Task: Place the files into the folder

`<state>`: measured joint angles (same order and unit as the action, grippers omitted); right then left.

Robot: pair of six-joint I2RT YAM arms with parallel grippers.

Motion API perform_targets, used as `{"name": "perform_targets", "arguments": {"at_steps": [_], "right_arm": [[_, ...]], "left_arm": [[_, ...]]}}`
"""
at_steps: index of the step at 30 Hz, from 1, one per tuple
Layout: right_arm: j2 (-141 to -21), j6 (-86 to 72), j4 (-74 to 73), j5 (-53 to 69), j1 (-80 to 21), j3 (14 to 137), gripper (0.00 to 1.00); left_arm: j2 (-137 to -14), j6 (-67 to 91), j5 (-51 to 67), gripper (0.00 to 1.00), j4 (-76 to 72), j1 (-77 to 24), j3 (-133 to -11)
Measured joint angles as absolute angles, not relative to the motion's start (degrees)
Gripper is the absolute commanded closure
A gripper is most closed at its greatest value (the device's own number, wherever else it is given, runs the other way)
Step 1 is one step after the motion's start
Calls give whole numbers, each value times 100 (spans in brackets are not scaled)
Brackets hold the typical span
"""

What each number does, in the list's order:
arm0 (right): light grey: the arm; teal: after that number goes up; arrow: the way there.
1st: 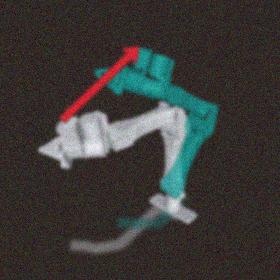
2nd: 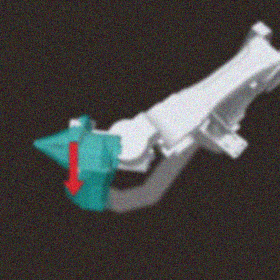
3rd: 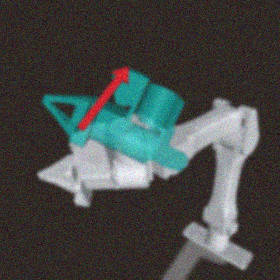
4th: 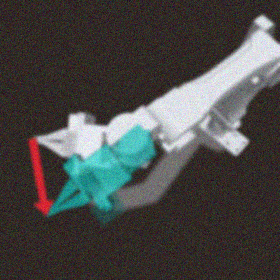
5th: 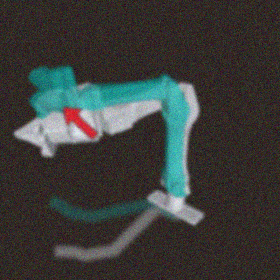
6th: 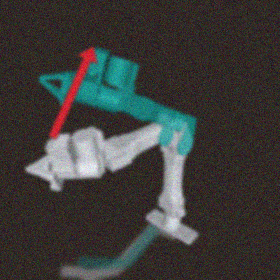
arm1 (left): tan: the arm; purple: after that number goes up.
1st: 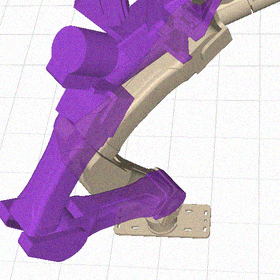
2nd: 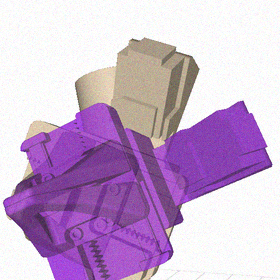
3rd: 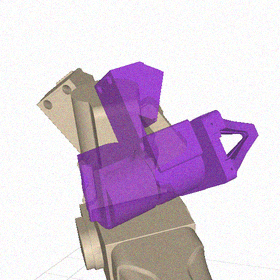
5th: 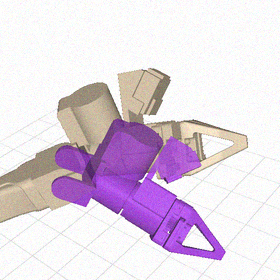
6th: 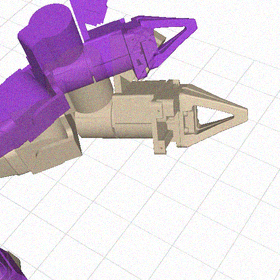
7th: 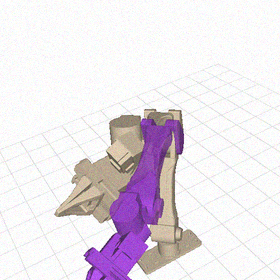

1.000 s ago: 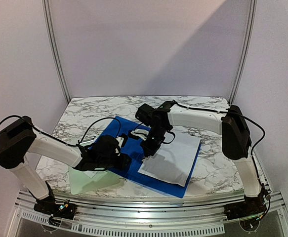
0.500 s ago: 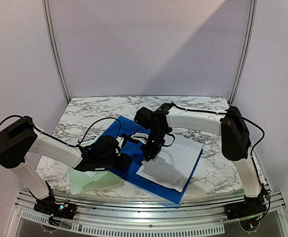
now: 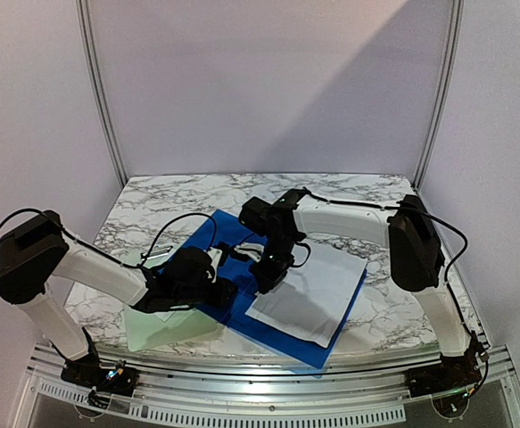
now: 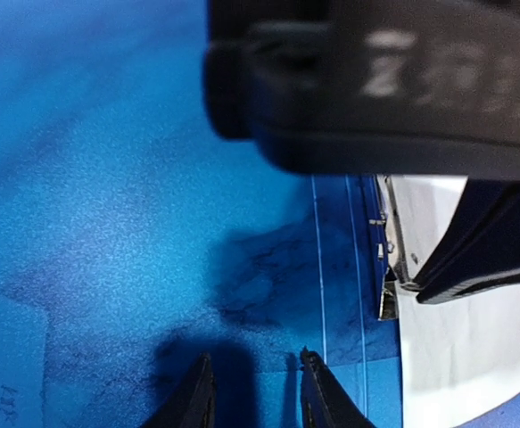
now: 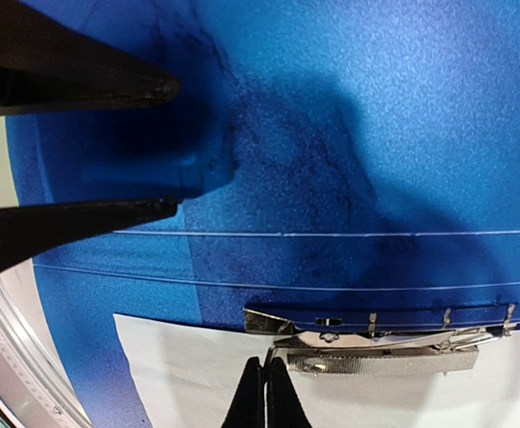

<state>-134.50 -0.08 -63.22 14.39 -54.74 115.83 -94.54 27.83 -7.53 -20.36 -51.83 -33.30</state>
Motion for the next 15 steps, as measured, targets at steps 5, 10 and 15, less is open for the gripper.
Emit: {"name": "perform_targets", "arguments": {"at_steps": [5, 10, 15], "right_arm": [[-13509, -163, -6351, 1487, -5474, 11605, 100], [-13607, -279, -6447, 1522, -5476, 11751, 100], [-13701, -384, -6563, 1520, -5481, 11885, 100]], "left_arm": [[-9478, 2783, -679, 68, -2106, -5183, -3321], [-9491, 2783, -659, 68, -2150, -5183, -3312], [-9491, 2777, -648, 68, -2171, -5188, -3299]]}}
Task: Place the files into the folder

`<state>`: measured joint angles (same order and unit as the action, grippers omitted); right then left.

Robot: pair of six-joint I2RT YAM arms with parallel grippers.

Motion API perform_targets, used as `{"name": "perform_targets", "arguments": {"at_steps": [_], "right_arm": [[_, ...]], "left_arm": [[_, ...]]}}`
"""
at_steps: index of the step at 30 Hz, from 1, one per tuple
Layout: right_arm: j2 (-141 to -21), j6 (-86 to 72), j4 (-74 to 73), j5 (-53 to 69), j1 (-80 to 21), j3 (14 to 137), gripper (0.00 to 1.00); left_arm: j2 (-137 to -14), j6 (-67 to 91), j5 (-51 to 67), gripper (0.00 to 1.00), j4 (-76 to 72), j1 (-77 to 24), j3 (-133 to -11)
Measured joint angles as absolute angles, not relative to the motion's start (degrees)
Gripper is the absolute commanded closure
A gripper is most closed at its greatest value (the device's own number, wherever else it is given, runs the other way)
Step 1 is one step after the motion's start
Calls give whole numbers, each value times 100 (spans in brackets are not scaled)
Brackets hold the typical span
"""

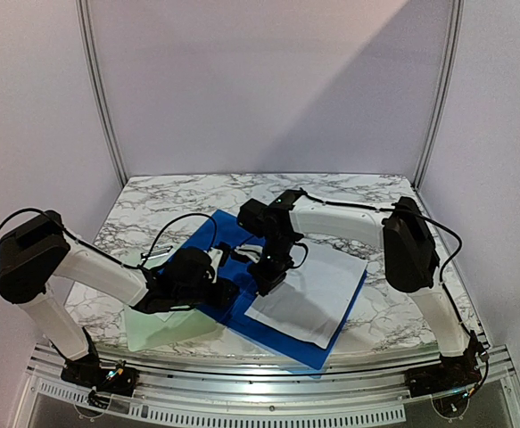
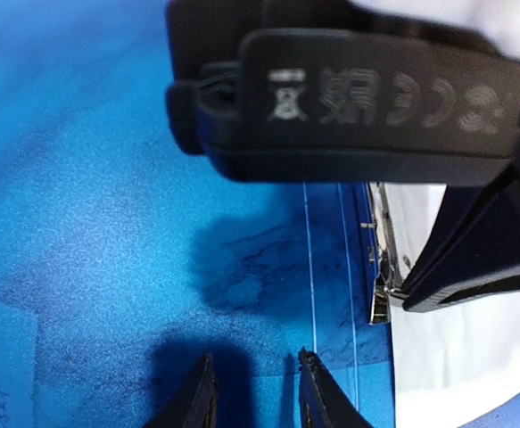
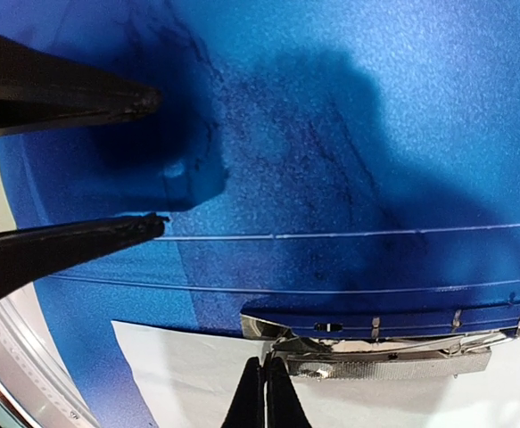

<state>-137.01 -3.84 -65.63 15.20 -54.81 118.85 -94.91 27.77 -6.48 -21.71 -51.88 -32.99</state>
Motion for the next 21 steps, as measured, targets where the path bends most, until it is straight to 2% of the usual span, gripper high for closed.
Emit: {"name": "perform_targets", "arguments": {"at_steps": [14, 18, 21], "right_arm": [[-13804, -729, -6707, 1463, -5522, 12090, 100], [-13771, -794, -6665, 1461, -5542, 12068, 98], [-13762, -840, -6615, 1466, -5561, 12066, 93]], "left_arm": [[-9498, 2683, -447, 69, -2259, -5472, -3282], [-9535, 2635, -421, 69, -2329, -5533, -3282], [-9550, 2615, -401, 69, -2359, -5540, -3284]]}}
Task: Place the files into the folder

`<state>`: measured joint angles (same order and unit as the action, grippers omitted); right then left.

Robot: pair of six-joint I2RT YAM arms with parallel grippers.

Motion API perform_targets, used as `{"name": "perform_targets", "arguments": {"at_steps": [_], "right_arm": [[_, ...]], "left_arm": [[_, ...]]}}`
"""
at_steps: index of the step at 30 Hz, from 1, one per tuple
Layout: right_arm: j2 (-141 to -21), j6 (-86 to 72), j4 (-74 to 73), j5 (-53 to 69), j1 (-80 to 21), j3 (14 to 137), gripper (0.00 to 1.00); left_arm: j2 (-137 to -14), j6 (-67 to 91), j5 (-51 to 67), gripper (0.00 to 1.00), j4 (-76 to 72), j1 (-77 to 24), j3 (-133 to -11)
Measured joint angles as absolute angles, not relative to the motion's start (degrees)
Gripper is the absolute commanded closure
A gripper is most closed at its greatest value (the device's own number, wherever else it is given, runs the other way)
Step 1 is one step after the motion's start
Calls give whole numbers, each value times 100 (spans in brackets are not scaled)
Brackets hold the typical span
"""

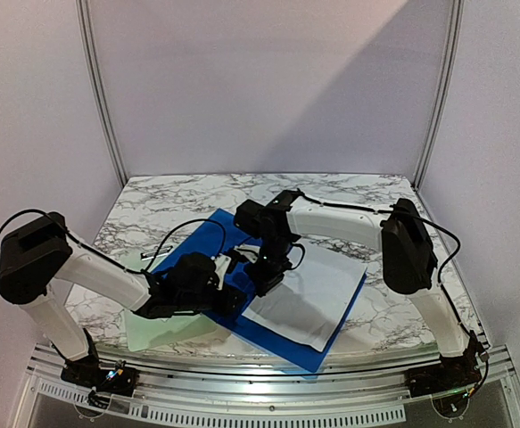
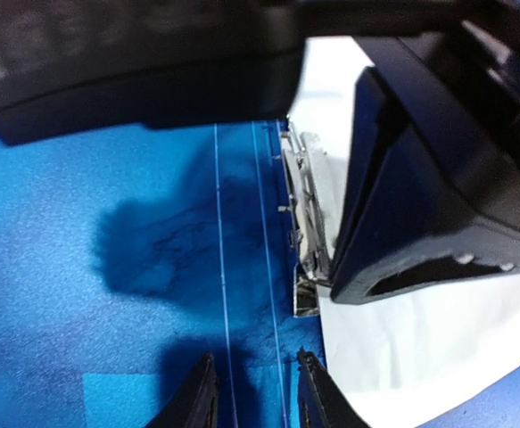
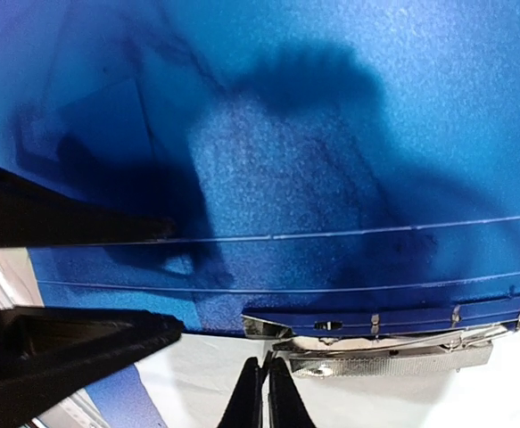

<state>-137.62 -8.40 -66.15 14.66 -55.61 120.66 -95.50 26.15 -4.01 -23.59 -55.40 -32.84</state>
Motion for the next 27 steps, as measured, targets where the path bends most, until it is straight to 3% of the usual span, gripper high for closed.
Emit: {"name": "perform_targets", "arguments": {"at_steps": [5, 14, 27], "right_arm": [[-13705, -869, -6438, 1433, -5592, 12033, 83], [-13596, -906, -6281, 1374, -5636, 11850, 75], [-12737, -1007, -5387, 1625, -5561, 10722, 47]], "left_arm": [[-9561, 2613, -381, 69, -2386, -5546, -3284], [-9561, 2593, -381, 69, -2386, -5568, -3293], [-9531, 2521, -373, 69, -2117, -5616, -3404]]}}
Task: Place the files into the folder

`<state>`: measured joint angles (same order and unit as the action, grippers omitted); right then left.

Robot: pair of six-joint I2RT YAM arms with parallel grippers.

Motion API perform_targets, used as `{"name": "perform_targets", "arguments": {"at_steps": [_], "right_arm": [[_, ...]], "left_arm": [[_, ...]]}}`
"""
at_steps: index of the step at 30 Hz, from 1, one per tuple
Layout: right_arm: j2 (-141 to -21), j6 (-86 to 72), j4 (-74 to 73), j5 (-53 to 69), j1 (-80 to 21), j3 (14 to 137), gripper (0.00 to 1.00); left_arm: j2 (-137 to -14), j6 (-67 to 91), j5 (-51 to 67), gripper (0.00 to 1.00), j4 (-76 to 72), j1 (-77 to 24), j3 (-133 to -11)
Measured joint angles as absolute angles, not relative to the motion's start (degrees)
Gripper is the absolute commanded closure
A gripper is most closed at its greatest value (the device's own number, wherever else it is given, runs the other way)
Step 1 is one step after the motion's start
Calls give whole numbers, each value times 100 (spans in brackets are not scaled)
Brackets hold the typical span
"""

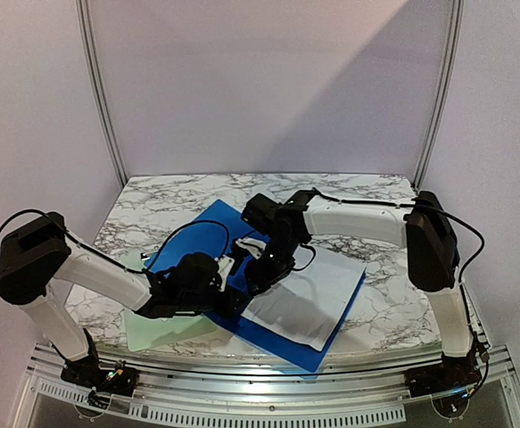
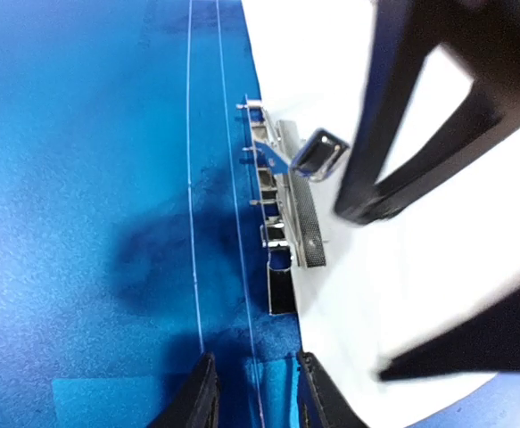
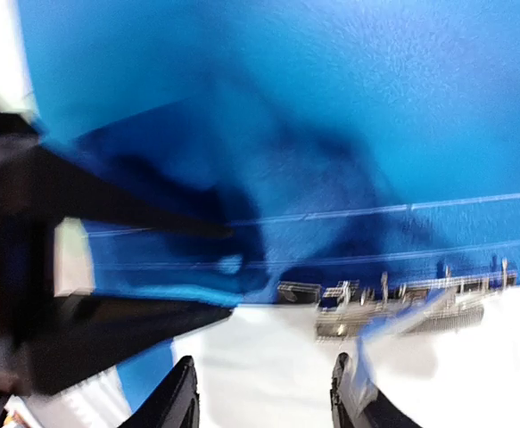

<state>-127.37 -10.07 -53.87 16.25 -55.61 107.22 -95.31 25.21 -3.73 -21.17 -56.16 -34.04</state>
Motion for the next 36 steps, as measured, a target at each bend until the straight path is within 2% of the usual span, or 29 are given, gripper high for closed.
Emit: {"name": "perform_targets", "arguments": {"at_steps": [9, 17, 24, 36], "right_arm": [[-11725, -1002, -4456, 2381, -5308, 9797, 46], [-10739, -1409, -3242, 2265, -4580, 8394, 61], [-10982, -1743, -2309, 2003, -4392, 8112, 73], [-11874, -1811, -1581, 2165, -4296, 8300, 77]], "left_arm": [[-9500, 2482, -451, 67, -1688, -5621, -3597], [-9133, 1890, -596, 62, -735, -5621, -3887], [-9002, 1098, -631, 61, -67, -5621, -4694], [-9756, 294, -742, 64, 694, -5621, -6034]]}}
